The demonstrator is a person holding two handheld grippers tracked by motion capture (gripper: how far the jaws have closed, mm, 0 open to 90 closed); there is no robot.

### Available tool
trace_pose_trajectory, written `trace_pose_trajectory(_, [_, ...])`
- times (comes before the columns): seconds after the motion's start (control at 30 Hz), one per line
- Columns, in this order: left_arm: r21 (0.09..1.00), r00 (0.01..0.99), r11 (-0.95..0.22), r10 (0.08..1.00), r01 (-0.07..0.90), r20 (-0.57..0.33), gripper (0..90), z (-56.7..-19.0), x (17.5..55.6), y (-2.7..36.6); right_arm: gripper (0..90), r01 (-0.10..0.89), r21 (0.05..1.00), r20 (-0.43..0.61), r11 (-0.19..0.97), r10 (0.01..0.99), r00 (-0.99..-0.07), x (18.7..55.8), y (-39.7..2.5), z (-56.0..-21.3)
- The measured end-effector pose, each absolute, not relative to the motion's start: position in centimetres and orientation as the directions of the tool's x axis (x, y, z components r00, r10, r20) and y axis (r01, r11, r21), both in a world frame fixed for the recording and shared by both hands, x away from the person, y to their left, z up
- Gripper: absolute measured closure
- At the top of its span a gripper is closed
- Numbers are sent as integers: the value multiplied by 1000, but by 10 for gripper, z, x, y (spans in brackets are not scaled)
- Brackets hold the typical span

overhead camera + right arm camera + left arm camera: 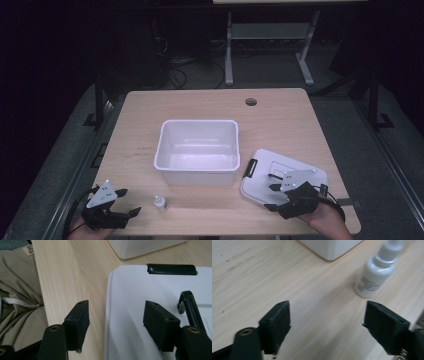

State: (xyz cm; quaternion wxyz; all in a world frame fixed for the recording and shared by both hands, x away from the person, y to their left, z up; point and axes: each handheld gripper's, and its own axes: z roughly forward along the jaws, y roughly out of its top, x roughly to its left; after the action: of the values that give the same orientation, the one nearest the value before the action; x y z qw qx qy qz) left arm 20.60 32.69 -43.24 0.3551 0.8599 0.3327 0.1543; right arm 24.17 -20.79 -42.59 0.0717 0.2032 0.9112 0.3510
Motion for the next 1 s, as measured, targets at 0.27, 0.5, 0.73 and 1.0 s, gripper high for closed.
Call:
trace_pose_trajectory(0.27, [701, 796, -572, 606, 426, 11, 223, -422, 209, 318, 357, 326, 670, 15, 667, 428, -904, 240, -210, -426])
trace_pose_trajectory(0.5, [682, 840, -623, 542, 385, 21, 229, -412, 212, 309, 347, 316, 668, 7, 674, 419, -908, 241, -209, -425])
trace_pose_trajectory(0.73, [658, 860, -658, 510, 366, 32, 231, -408, 216, 300, 343, 321, 672, 10, 667, 425, -905, 240, -210, -425])
trace_pose_trajectory(1.0, [625, 878, -698, 476, 351, 38, 235, -406, 222, 289, 324, 314, 675, 2, 667, 425, -905, 240, -210, -426])
